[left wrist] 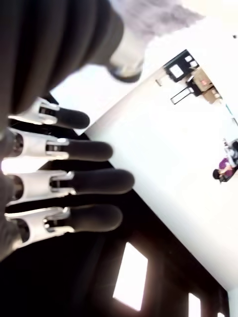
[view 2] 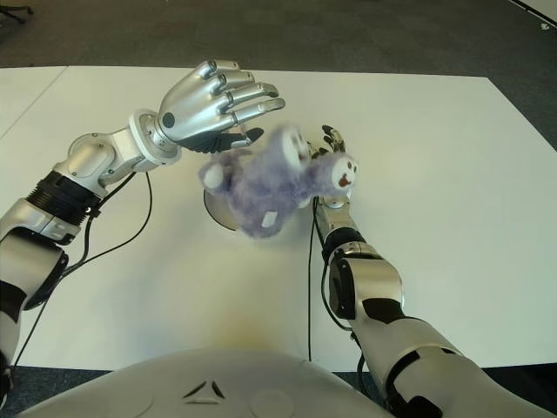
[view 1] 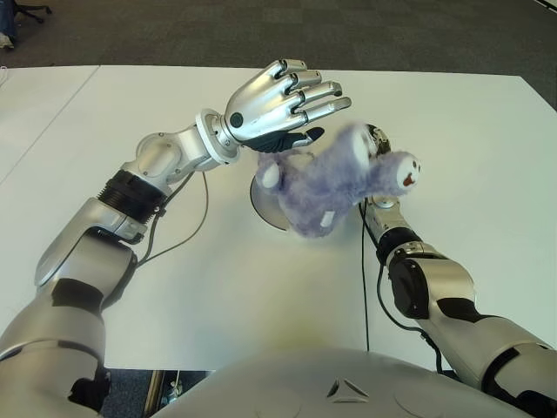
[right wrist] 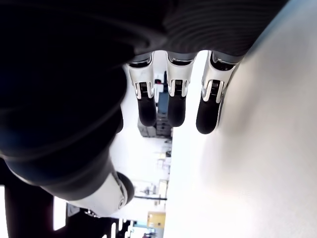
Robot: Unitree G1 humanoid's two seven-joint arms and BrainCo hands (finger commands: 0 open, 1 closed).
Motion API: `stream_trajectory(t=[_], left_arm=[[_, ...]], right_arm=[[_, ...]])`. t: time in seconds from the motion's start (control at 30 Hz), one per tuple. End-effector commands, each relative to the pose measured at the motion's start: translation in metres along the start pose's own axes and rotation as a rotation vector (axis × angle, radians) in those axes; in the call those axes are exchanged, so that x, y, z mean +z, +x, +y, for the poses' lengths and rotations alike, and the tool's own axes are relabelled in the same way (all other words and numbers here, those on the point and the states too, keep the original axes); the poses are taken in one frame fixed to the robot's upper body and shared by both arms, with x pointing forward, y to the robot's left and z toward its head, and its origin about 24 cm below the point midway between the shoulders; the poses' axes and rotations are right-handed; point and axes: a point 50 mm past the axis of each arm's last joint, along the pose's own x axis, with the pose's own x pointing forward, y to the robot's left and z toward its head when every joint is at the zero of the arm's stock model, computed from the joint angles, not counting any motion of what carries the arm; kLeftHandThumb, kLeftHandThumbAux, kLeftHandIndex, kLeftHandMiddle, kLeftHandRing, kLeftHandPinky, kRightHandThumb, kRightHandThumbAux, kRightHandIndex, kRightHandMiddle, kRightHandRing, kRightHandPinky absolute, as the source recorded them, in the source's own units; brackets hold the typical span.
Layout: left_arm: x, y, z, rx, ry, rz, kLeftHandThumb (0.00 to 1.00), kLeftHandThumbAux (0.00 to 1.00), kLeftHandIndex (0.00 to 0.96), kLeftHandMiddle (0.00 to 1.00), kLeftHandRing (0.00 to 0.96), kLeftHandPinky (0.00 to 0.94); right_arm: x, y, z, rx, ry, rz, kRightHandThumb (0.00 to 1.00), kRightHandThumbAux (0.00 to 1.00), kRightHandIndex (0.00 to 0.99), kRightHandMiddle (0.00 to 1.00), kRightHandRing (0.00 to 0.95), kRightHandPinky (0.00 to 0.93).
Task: Put the doll into the plate.
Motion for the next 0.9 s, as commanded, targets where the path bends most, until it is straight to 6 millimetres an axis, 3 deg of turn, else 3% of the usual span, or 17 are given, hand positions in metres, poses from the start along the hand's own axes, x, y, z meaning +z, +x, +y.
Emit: stream_trajectory(t=[0.03, 0.9], left_arm=[[-0.0014, -0.0042, -0.0020, -0.082, 0.050, -0.046, 0.004, 0.496, 0.040, 0.120, 0.085, 0.000], [-0.0097, -0.0042, -0.0035, -0.127, 0.075, -0.003, 0.000, 0.353, 0.000, 0.000, 0.000, 0.000]], right_arm=[[-0.0912, -0.0543, -0.0091, 0.004, -0.059, 0.432, 0.424, 0.859, 0.197, 0.127, 0.097, 0.101], [-0.0916, -0.0544, -0.0088, 0.006, -0.034, 0.439, 0.412, 0.857, 0.203, 0.111, 0.069, 0.060]])
